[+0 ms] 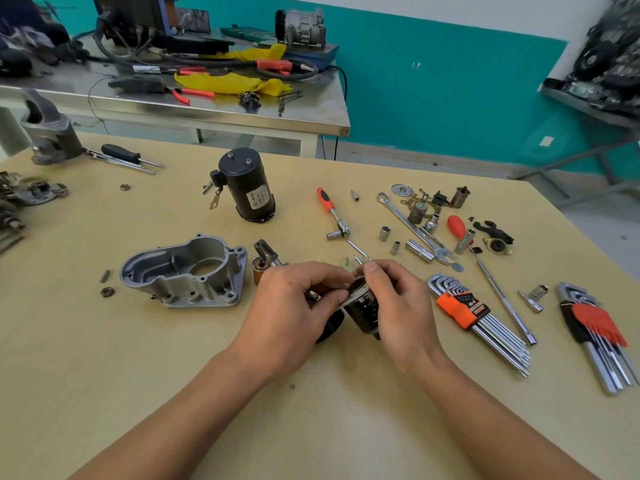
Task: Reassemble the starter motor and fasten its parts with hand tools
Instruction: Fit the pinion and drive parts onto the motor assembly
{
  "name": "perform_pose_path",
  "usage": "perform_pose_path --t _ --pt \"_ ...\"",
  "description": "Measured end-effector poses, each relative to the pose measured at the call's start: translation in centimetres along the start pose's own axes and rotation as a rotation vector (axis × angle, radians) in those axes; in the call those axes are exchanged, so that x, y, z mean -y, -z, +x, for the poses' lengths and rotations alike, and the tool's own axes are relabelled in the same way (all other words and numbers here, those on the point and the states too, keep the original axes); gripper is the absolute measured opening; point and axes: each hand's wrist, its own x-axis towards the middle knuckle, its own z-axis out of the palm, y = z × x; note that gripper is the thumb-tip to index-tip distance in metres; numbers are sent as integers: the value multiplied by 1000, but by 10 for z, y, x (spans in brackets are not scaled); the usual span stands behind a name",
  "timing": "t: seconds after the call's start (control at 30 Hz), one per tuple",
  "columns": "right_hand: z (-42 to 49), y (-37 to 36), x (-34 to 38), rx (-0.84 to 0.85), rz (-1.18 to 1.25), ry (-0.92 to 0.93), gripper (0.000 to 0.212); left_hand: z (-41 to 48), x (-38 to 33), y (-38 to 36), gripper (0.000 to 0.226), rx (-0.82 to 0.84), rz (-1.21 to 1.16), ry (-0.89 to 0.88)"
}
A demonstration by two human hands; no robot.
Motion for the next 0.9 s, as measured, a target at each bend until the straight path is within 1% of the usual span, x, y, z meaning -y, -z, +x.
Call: perform_pose_path --t 0.07,0.2,0.37,0.6,0.9 --pt "-2 -1 1 1 -10 35 22 -1 0 1 20 2 -24 23" --pt "-3 -1 1 0 -21 44 21 0 -2 2 18 19 -15 53" --pt "-3 -1 2 4 -29 49 19 0 -3 3 15 28 43 50" --pt "-1 2 5 19 3 -54 24 -1 -1 1 15 11 17 41" --pt "-1 1 8 11 81 -143 26 -2 0 1 20 0 -66 69"
